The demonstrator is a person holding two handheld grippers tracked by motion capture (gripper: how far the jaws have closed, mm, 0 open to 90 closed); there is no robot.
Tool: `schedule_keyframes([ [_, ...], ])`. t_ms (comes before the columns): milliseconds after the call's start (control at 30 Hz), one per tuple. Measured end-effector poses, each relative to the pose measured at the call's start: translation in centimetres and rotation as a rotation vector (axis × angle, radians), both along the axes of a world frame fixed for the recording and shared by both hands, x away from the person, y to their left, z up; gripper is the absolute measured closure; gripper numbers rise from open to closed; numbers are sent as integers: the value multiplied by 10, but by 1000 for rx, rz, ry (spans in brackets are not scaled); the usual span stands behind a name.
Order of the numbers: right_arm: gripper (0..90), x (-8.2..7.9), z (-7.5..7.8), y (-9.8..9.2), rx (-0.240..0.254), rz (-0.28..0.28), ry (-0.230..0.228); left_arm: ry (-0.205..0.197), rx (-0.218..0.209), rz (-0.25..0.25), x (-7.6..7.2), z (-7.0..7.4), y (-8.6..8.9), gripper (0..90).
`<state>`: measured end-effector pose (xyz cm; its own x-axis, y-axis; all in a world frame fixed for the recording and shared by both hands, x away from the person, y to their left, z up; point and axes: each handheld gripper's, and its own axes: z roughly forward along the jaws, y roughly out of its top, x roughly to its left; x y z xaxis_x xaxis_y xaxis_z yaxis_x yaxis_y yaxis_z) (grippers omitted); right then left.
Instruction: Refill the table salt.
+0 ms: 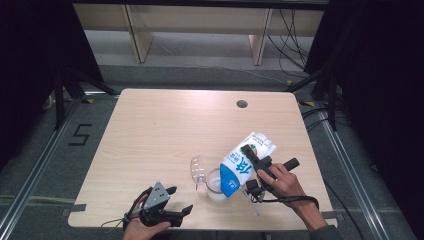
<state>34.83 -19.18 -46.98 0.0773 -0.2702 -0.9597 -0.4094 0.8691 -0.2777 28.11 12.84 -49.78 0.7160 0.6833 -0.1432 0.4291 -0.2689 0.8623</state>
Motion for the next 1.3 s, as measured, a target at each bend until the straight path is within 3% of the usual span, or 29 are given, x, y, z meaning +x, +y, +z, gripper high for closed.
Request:
schedule_keyframes([
  [200, 675, 0, -1, 0, 9, -5, 1, 0, 0, 2, 0, 0, 0, 183],
  [433, 681, -2, 1, 1, -13, -11, -12, 0, 0, 2, 0, 0, 0, 183],
  [500, 682, -1, 0, 0, 6, -8, -5, -6, 8, -2, 0, 0, 1, 183],
  [600, 683, -1, 1, 0, -16, -7, -11, 2, -1, 2, 0, 0, 0, 183],
  [933, 693, -1, 0, 0, 6, -16, -5, 2, -1, 2, 0, 0, 0, 183],
  [1133, 703, -1, 1, 1, -25, -8, -11, 1, 0, 2, 0, 0, 0, 183],
  [1167, 705, 0, -1, 0, 2, -2, -1, 2, -1, 1, 0, 0, 0, 183],
  [1267, 712, 1, -3, 0, 10, -19, 18, 2, 0, 1, 0, 0, 0, 183],
  [1300, 713, 3, -4, 0, 19, 0, 20, 0, 0, 2, 0, 0, 0, 183],
])
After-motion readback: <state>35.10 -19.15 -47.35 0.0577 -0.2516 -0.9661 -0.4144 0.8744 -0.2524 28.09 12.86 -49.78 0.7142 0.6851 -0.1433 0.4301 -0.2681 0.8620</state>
